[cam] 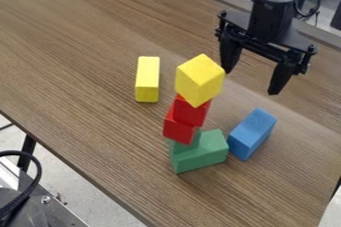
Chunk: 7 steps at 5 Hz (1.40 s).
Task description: Breakdown the tower into individual blocks of colors yellow, red and green
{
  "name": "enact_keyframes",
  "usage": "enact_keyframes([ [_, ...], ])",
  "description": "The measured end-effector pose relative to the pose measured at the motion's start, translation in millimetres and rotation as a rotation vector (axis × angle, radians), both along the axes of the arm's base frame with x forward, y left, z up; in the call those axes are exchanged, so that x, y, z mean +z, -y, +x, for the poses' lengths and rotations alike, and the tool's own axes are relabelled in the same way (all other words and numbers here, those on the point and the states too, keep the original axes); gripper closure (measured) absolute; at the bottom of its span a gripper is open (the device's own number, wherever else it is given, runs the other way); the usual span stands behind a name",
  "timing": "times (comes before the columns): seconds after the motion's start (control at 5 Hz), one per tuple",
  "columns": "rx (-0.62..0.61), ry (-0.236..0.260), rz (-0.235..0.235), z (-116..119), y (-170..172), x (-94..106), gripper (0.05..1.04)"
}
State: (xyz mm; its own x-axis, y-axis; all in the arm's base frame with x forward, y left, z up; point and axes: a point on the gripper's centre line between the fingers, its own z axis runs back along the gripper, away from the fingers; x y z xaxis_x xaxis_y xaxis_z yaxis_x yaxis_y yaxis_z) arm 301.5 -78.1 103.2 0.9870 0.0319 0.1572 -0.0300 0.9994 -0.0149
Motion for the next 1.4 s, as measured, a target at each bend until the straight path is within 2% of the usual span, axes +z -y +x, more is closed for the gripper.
enact_keyframes([
  [0.4,0.006,-0.044,-0.001,3.1,-3.3,-13.3,0.085],
  [0.6,0.005,-0.042,-0.001,14.0,-6.4,-16.3,0.085],
  [1.0,0.002,-0.02,0.0,22.0,-8.3,-10.0,0.085],
  [1.2,-0.005,-0.008,-0.001,16.7,-9.6,5.8,0.085],
  [1.4,-0.007,0.06,-0.011,10.2,-11.8,37.9,0.085],
])
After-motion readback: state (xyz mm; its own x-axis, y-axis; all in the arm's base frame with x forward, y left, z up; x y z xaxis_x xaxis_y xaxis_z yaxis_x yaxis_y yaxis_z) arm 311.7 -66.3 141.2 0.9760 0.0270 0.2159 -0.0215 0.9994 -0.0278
